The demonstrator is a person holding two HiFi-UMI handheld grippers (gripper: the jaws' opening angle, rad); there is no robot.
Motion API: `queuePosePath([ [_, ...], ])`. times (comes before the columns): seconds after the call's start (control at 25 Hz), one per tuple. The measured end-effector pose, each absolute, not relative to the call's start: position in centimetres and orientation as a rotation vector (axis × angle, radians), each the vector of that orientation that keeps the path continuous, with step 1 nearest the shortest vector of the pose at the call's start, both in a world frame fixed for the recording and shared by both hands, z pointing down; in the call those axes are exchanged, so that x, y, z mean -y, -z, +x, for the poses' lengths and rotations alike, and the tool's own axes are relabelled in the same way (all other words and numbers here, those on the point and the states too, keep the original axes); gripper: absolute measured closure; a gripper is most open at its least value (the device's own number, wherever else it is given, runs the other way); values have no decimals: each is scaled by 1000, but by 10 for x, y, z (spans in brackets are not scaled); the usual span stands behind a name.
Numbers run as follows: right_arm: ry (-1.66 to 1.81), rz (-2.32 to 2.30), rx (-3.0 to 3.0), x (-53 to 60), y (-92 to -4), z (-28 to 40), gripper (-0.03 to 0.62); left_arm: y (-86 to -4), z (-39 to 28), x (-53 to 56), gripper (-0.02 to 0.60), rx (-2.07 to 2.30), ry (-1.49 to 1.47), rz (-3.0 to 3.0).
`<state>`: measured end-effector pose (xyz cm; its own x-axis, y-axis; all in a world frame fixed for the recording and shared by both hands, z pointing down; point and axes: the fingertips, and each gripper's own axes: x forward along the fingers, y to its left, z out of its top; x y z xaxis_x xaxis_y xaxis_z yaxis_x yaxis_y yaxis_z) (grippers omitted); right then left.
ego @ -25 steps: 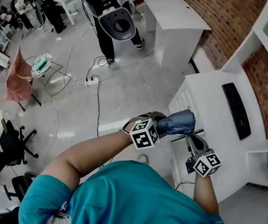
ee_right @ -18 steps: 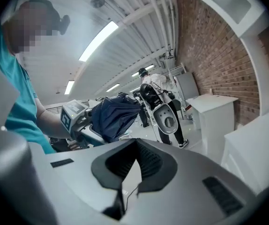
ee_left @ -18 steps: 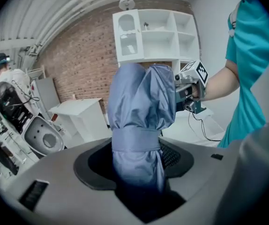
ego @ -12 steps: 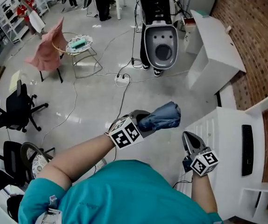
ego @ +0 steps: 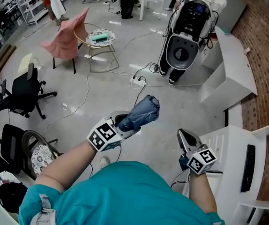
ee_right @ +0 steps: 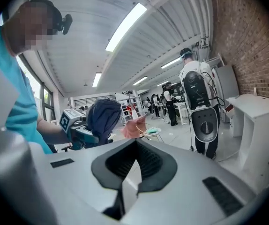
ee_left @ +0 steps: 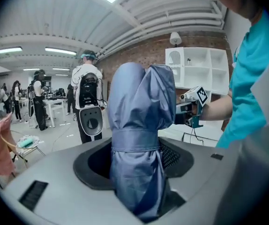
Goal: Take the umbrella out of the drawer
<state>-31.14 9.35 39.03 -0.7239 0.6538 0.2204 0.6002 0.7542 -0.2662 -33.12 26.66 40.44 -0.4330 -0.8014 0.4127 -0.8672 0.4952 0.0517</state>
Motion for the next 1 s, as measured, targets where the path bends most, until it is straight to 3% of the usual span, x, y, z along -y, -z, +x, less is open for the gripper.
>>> queuePosePath([
  [0.6, -154, -1072, 2605, -151, -366, -333, 572, -356, -332, -352, 318, 2576, 233, 1377],
  [1.0, -143, -1091, 2569, -165, -374, -338, 572, -354, -334, -358, 318, 2576, 310, 1422],
])
